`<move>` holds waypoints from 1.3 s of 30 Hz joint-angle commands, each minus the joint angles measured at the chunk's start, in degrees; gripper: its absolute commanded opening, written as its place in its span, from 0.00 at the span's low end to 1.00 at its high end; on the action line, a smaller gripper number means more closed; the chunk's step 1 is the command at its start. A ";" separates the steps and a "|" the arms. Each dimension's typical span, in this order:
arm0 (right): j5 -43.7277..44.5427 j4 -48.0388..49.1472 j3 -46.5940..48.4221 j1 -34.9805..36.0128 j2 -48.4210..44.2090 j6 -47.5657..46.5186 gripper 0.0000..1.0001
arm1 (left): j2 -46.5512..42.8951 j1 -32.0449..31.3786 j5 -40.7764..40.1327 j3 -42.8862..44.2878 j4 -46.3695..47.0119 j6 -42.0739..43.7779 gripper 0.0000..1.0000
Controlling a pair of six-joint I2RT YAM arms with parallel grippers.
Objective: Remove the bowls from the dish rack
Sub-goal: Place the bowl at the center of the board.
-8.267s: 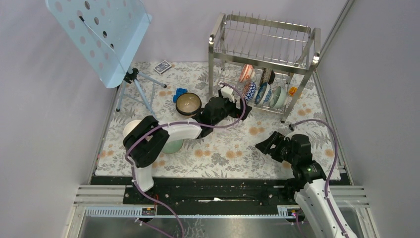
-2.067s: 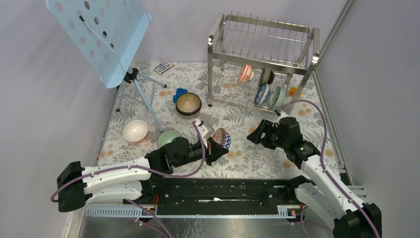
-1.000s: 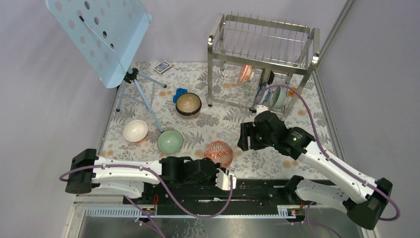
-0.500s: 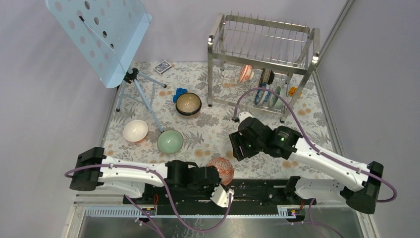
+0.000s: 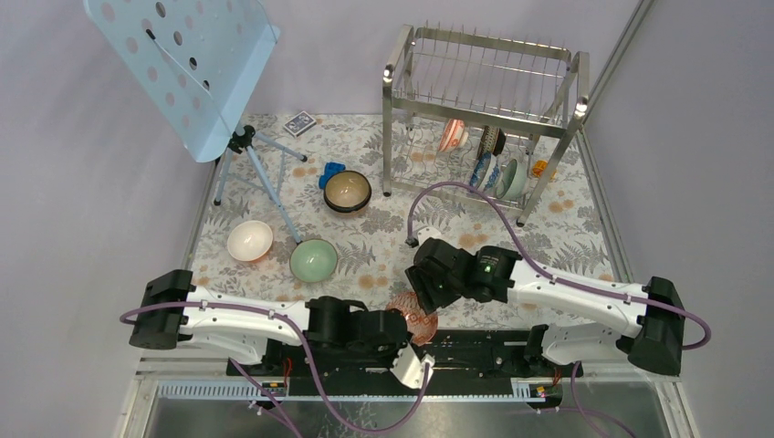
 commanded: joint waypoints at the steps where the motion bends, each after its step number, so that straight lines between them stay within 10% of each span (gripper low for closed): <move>1: 1.31 2.90 -0.12 1.37 1.36 1.91 0.61 | -0.65 -0.76 -0.99 2.53 2.46 1.09 0.00; 21: 2.48 3.50 -4.06 2.22 0.49 3.29 0.46 | -2.09 -1.12 -2.24 1.21 4.32 0.32 0.00; 31: 4.10 6.18 -5.37 2.27 -1.86 5.64 0.00 | -1.94 -1.13 -2.52 -0.23 8.34 -2.46 0.00; 39: 10.70 6.75 -6.95 2.20 -5.04 10.72 0.00 | -3.41 -1.13 -14.89 -0.41 10.49 -12.38 0.98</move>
